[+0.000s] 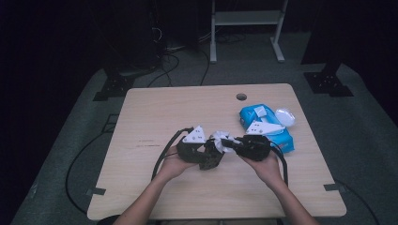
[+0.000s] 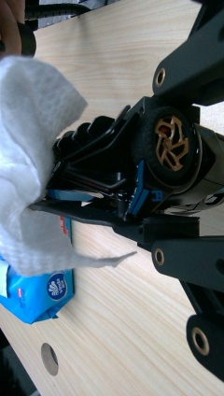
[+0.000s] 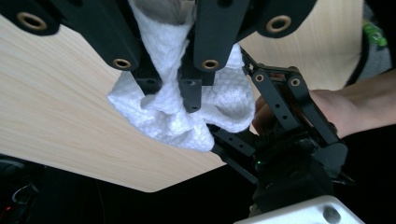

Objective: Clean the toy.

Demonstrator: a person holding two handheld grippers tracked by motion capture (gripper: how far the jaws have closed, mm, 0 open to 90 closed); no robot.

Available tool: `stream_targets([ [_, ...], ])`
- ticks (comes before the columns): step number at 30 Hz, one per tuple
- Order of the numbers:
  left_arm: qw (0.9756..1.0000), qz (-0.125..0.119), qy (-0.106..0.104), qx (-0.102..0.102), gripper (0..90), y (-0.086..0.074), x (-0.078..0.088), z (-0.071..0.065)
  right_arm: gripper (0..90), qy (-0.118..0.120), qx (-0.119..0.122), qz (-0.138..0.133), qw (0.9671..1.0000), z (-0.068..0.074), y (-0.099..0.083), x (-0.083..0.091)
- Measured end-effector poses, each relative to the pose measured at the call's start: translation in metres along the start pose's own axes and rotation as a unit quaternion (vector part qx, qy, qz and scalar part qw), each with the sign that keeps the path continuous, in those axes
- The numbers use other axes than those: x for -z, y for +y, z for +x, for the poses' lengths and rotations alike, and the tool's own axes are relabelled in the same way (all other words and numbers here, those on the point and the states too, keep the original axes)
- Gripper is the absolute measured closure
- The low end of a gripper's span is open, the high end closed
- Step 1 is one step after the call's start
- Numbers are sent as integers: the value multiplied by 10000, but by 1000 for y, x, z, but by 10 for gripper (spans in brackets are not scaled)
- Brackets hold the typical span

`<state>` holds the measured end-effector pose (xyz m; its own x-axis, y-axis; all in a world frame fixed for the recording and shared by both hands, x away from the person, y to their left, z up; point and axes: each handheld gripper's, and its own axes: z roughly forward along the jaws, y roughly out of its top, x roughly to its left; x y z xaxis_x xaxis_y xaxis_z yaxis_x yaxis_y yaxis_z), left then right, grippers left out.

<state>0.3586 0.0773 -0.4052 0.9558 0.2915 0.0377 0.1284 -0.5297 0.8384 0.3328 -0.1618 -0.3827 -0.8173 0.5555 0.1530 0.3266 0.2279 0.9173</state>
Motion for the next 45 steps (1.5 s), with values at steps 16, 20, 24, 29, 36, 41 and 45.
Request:
stream_targets([
  [16, 10000, -32, 0, 5, 573, 0, 1, 2, 834, -48, -388, -69, 9992, -14, -12, 2],
  [20, 10000, 13, 39, -26, 573, 0, 3, 3, 834, -59, -530, 12, 9986, -20, -21, 0],
  [24, 10000, 8, 34, -6, 573, -1, 2, 4, 834, -56, -626, 125, 9979, -25, -25, -1],
  [29, 10000, -17, 13, 10, 573, -1, 3, 4, 834, -32, -646, 124, 9978, -25, -25, -1],
  [36, 9998, -177, 11, 23, 574, 3, 4, 2, 834, -87, -496, -27, 9987, -17, -13, 3],
  [41, 9999, -119, 1, -44, 574, 4, 2, 1, 835, -144, -199, -143, 9996, -6, 1, 5],
  [45, 9999, -81, 23, -67, 573, 5, -3, -3, 834, -151, 120, -55, 9998, 10, 8, 0],
])
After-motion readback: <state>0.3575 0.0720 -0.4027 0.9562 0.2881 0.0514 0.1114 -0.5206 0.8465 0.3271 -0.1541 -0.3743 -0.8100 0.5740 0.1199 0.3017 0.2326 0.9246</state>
